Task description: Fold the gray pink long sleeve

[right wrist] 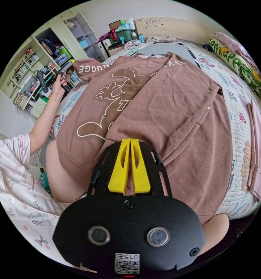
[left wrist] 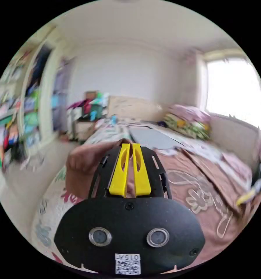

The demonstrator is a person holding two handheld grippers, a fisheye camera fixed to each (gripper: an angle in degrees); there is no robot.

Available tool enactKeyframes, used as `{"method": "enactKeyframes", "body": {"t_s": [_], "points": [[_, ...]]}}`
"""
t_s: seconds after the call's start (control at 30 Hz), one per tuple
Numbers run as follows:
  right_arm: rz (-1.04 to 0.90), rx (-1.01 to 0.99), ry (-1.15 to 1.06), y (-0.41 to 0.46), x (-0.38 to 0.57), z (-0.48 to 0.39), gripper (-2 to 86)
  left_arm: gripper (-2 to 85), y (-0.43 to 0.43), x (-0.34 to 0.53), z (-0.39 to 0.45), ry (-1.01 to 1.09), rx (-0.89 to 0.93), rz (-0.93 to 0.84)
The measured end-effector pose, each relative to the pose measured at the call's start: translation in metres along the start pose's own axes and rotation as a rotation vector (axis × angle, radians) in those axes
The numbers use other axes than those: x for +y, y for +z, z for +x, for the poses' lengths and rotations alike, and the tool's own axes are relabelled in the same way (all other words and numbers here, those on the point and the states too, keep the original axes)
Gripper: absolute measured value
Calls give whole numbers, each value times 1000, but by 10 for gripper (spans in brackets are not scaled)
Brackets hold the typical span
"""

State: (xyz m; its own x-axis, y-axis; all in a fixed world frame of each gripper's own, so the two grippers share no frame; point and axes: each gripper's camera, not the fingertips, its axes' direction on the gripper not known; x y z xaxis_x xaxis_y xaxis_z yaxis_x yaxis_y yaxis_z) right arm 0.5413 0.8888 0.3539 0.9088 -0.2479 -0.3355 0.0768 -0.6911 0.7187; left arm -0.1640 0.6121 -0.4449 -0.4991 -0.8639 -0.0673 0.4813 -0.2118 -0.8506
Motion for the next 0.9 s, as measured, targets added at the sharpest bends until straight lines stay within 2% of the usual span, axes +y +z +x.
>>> {"method": "enactKeyframes", "body": {"t_s": [0.07, 0.17, 0.27, 0.33, 0.43, 0.5, 0.57, 0.67, 0.8, 0.87, 0.9], "points": [[25, -91, 62, -15, 0, 14, 2, -1, -33, 1, 146, 428, 125, 14], [96, -266, 123, -40, 9, 30, 30, 2, -46, 45, 283, 760, 128, -65], [151, -375, 169, -62, 21, 44, 52, 8, -29, 78, 341, 879, 241, -233], [166, -372, 177, -71, 29, 48, 56, 12, -14, 85, 357, 898, 270, -351], [156, -353, 189, -78, 39, 51, 59, 23, 0, 82, 351, 762, 284, -386], [155, -359, 185, -78, 45, 50, 59, 34, 14, 74, 332, 645, 361, -420], [151, -356, 189, -76, 53, 48, 59, 76, 39, 67, 296, 489, 571, -503], [155, -356, 179, -73, 60, 44, 60, 93, 67, 66, 245, 319, 749, -582], [167, -299, 95, -69, 59, 26, 62, 104, 74, 70, 172, 101, 710, -492], [164, -257, -49, -62, 41, -9, 66, 108, 96, 86, 124, -61, 621, -533], [162, -247, -94, -59, 35, -21, 68, 110, 102, 90, 116, -77, 595, -559]]}}
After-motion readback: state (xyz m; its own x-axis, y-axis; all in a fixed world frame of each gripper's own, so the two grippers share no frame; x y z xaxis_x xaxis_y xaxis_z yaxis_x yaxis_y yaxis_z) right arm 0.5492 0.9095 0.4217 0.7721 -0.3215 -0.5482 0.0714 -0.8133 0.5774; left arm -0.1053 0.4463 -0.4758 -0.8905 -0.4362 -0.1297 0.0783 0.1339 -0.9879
